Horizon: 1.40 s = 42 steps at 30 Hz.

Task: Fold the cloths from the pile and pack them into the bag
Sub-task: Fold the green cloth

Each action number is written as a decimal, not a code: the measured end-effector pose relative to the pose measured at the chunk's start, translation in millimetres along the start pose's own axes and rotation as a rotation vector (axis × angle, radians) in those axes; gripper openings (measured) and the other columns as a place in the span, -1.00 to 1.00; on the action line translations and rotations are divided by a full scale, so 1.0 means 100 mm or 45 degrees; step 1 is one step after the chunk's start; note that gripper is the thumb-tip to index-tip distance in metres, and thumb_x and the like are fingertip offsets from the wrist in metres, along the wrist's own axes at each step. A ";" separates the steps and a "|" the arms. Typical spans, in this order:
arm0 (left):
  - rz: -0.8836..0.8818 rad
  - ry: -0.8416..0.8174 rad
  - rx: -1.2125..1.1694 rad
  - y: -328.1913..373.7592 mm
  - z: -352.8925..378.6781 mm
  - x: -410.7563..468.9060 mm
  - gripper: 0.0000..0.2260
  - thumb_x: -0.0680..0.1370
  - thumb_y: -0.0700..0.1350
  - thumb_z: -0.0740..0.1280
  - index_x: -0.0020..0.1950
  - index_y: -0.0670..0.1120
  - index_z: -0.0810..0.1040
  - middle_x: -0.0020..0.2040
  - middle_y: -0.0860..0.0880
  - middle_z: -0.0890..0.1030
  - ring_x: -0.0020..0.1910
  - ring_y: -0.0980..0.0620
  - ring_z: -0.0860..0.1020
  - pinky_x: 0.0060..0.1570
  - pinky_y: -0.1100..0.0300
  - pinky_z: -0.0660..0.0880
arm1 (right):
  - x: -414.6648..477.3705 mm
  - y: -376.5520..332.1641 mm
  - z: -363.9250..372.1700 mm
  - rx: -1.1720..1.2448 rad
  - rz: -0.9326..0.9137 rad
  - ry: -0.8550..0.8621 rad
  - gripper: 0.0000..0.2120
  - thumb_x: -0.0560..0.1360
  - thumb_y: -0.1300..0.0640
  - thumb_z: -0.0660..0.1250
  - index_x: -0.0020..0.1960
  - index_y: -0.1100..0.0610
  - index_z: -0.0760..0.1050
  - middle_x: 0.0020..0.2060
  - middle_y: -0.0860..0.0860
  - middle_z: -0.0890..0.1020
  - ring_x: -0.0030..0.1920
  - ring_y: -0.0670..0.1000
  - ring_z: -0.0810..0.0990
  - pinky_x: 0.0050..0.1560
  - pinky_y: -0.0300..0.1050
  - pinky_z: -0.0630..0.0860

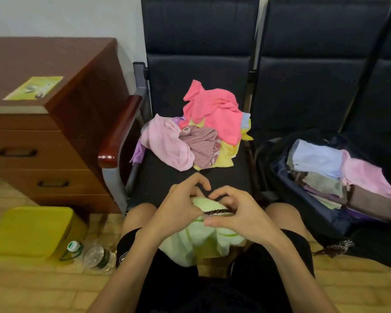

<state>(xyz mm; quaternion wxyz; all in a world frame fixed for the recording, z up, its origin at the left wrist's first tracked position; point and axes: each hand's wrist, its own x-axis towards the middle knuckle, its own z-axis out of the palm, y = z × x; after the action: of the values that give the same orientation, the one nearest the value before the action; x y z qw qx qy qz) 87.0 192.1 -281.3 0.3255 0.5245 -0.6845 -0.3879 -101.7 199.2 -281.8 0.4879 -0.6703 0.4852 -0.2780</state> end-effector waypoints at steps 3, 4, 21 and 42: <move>-0.041 0.000 -0.079 -0.09 -0.02 0.02 -0.57 0.30 -0.19 0.56 -0.03 0.23 0.51 -0.34 0.02 0.63 -0.34 0.18 0.56 -0.22 0.18 0.52 | 0.03 0.08 -0.01 -0.073 0.074 -0.179 -0.69 0.30 -0.03 0.61 -0.17 0.07 0.52 -0.34 0.01 0.60 -0.32 -0.08 0.52 -0.23 -0.06 0.42; -0.043 -0.013 -0.092 -0.10 -0.02 0.02 -0.55 0.29 -0.21 0.57 -0.02 0.23 0.52 -0.34 0.02 0.63 -0.33 0.18 0.57 -0.22 0.24 0.51 | 0.04 0.09 -0.02 -0.087 0.097 -0.223 -0.69 0.31 -0.01 0.60 -0.24 0.08 0.48 -0.40 -0.04 0.52 -0.35 -0.10 0.46 -0.27 -0.06 0.36; -0.245 -0.096 -0.450 -0.49 -0.33 0.32 -0.58 0.33 0.09 0.57 -0.14 -0.27 0.66 -0.22 -0.37 0.62 -0.24 -0.02 0.52 -0.19 0.03 0.41 | 0.32 -0.13 -0.78 0.255 -0.200 0.641 -0.75 0.29 0.22 0.49 -0.30 0.14 0.39 -0.42 0.09 0.41 -0.38 -0.01 0.37 -0.39 -0.14 0.33; -0.132 0.168 -0.480 -0.44 -1.07 0.61 -0.88 0.27 -0.08 0.60 -0.37 -0.03 0.69 -0.42 -0.02 0.62 -0.42 0.12 0.56 -0.37 0.26 0.48 | 0.40 -0.17 -1.48 0.573 0.135 -0.032 -0.53 -0.08 -0.08 0.74 -0.31 0.10 0.65 -0.35 0.08 0.65 -0.37 -0.05 0.62 -0.37 -0.24 0.56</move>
<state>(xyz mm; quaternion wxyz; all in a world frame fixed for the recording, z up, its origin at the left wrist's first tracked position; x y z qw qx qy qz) 184.7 106.0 -265.1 0.4415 0.5131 -0.5491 -0.4903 -205.2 106.0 -215.5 0.6450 -0.5215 0.4394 -0.3449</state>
